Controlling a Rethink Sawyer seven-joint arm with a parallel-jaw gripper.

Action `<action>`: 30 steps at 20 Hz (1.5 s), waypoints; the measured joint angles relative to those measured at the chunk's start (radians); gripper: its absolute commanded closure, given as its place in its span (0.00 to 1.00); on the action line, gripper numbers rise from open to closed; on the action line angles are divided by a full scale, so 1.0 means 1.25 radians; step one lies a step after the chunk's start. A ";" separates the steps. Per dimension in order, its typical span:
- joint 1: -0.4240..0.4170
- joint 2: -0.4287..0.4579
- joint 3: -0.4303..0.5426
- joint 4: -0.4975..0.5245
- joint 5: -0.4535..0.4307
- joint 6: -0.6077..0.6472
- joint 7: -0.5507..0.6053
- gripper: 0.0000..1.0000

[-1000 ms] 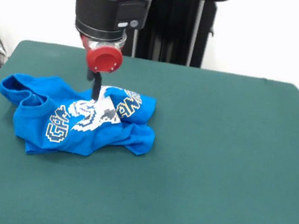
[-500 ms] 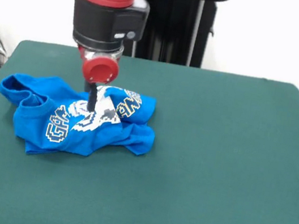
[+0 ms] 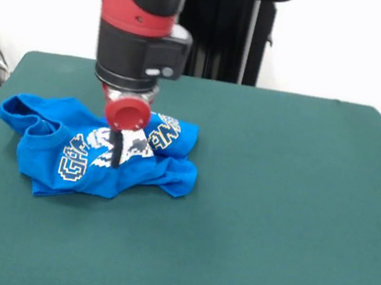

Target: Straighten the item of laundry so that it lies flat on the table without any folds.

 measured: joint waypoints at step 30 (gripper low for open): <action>0.208 0.080 -0.160 0.004 0.169 0.027 0.000 0.00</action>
